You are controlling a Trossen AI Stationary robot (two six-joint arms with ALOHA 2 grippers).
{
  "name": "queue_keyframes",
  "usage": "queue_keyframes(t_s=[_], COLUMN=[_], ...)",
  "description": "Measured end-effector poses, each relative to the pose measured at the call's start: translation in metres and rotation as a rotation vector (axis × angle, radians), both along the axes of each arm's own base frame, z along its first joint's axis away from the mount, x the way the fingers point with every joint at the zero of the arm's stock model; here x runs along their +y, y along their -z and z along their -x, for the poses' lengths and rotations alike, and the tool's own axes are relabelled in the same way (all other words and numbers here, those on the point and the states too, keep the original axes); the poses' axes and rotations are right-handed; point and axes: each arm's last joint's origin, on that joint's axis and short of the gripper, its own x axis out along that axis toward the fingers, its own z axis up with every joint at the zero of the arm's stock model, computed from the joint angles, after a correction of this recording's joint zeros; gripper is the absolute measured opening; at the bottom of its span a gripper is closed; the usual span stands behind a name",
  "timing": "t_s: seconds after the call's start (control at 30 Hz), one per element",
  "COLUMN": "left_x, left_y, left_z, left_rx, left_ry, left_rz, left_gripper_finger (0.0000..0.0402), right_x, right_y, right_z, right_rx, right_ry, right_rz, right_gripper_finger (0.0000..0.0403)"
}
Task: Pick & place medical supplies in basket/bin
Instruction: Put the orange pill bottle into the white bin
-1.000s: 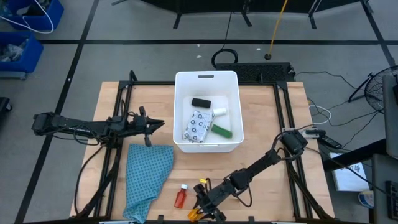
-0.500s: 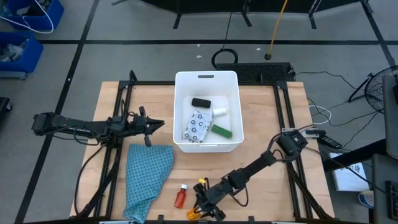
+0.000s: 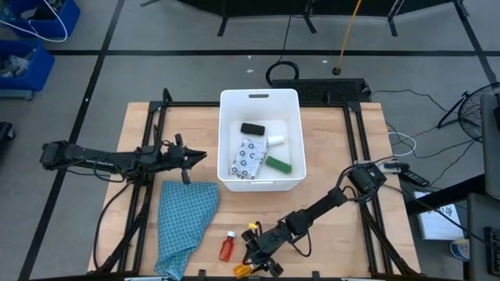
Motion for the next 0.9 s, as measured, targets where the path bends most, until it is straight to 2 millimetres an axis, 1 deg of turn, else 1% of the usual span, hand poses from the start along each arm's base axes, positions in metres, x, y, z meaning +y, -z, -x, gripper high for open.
queue_keyframes(t_s=[0.1, 0.2, 0.37, 0.57, 0.67, 0.77, 0.9], left_x=[0.000, 0.000, 0.000, 0.000, 0.000, 0.000, 0.000], left_y=[0.000, 0.000, 0.000, 0.001, 0.002, 0.004, 0.006], left_z=[0.000, 0.000, 0.000, 0.000, 0.000, 0.000, 0.000], left_rx=[0.002, 0.002, 0.002, 0.007, 0.019, 0.039, 0.050], left_ry=[0.000, 0.000, -0.001, -0.001, -0.001, -0.003, -0.005], left_rz=[0.002, 0.002, 0.002, 0.006, 0.009, 0.025, 0.053], left_gripper_finger=[0.0047, 0.0047, 0.0047, 0.0047, 0.0047, 0.0047, 0.0047], right_x=[-0.006, -0.016, -0.038, -0.068, -0.080, -0.090, -0.101], right_y=[-0.012, -0.034, -0.085, -0.148, -0.174, -0.192, -0.210], right_z=[-0.001, 0.000, 0.004, 0.018, 0.027, 0.037, 0.052], right_rx=[0.000, -0.002, -0.073, -0.180, -0.223, -0.258, -0.326], right_ry=[0.008, 0.007, 0.015, 0.049, 0.073, 0.081, 0.085], right_rz=[-0.002, 0.006, 0.023, 0.010, -0.012, -0.012, 0.002], right_gripper_finger=[0.0195, 0.0207, 0.0201, 0.0197, 0.0200, 0.0200, 0.0195])
